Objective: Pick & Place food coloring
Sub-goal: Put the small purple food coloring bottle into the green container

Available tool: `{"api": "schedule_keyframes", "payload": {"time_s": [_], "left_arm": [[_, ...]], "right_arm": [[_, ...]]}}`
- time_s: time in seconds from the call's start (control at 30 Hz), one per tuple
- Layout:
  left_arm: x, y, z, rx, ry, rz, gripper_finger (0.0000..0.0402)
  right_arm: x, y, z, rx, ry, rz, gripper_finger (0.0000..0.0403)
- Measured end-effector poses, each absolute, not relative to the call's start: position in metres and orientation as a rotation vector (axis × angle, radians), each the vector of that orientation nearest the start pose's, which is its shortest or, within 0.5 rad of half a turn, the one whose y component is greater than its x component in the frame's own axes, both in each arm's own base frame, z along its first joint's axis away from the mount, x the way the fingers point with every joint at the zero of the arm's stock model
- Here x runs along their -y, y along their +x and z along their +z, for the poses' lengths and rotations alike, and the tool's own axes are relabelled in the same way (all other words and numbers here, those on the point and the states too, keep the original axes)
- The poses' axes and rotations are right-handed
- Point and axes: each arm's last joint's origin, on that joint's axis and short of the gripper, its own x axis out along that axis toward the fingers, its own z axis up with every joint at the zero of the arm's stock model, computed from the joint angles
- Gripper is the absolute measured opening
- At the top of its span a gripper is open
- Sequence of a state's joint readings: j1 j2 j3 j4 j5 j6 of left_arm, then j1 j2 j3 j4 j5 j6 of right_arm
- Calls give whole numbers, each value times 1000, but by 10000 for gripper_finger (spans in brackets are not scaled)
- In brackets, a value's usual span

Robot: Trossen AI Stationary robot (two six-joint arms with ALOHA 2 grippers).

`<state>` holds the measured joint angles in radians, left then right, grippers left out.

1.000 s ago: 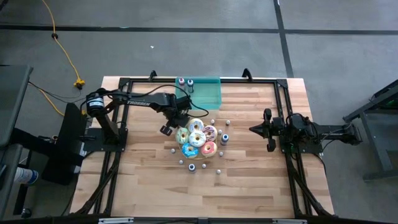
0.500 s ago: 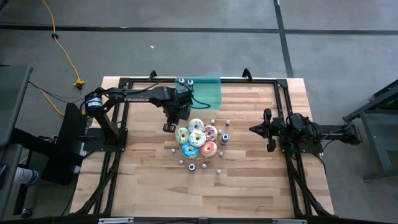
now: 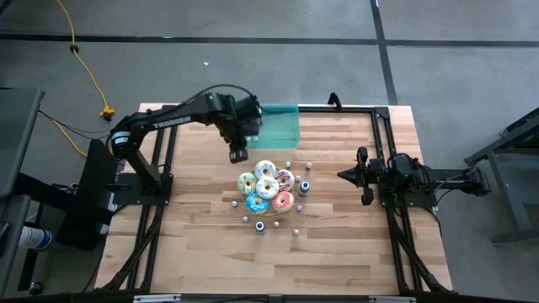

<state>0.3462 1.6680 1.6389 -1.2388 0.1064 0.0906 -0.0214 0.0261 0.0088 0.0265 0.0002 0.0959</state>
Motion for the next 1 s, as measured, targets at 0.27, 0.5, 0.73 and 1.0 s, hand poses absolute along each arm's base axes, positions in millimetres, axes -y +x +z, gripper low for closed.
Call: {"api": "schedule_keyframes", "payload": {"time_s": [0.27, 0.5, 0.73, 1.0], "left_arm": [[-128, 302, 343, -1122, -475, 340, 33], [-150, 318, 323, -1106, -619, 452, 33], [-173, 343, 308, -1105, -682, 592, 33], [-187, 369, 282, -1127, -713, 698, 33]], "right_arm": [[2, 99, 167, 10, 96, -21, 0], [2, 99, 167, 10, 96, -21, 0], [2, 99, 167, 10, 96, -21, 0], [2, 99, 167, 10, 96, -21, 0]]}}
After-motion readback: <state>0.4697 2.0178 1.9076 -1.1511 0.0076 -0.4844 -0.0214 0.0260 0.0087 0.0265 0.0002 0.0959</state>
